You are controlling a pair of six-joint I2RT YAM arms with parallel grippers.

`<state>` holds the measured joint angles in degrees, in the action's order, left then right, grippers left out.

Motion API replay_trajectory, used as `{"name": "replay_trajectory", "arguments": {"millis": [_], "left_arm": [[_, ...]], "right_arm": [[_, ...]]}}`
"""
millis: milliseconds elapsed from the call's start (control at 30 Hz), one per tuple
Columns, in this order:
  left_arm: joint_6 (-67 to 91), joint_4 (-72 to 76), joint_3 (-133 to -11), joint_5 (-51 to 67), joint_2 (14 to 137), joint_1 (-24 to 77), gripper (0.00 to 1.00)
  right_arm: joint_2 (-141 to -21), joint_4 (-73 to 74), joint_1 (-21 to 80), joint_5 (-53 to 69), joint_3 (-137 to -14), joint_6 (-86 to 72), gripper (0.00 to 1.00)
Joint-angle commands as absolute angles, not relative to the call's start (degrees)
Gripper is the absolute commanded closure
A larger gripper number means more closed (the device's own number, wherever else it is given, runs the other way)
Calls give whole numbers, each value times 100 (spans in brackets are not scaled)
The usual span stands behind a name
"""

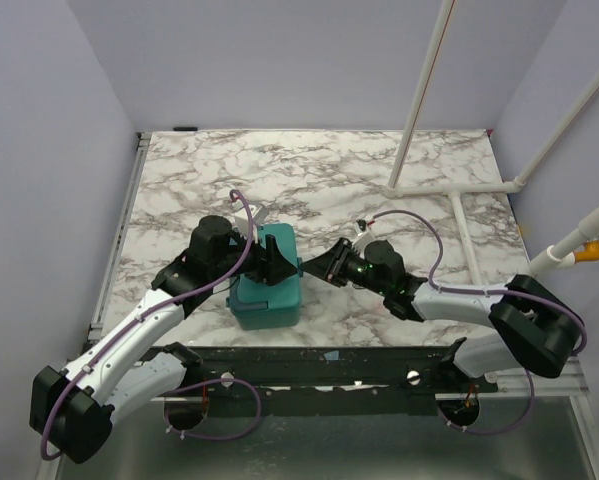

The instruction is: Organize the medicine kit

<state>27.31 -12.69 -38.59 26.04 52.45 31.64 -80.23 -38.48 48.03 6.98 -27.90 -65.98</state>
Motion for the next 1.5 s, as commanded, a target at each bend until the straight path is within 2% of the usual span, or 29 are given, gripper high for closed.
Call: {"name": "replay_trajectory", "arguments": {"millis": [0,533,767,933,1033,1100,1133,1467], "left_arm": [[2648,-2381,-3799,2253,5260,3190,38],[2340,-2867,-4332,1836,4880,3190,36],[2161,-3019,-4577,1521,4348,3189,30],[2001,-3114,-4679,1206,3915,3180,25],[1919,-3161,-4694,945,3674,3177,17],[1858,-3193,-4685,775,3514,3180,4],[1826,-3207,-4678,700,3461,3176,2],[1537,-3346,-4619,45,2642,3174,1]], "right_arm": [[-7786,-3296,4904,782,-2687,-6403,73],[-6742,-1869,4904,33,-3185,-5311,60],[-6071,-928,4904,-736,-3430,-4349,32],[-5724,-262,4905,-1279,-3649,-3765,20],[-5581,178,4904,-1598,-3782,-3428,0],[-5531,430,4904,-1826,-3886,-3289,0],[-5515,526,4909,-1879,-3940,-3202,0],[-5684,2526,4904,-2901,-4937,-3567,0]]}}
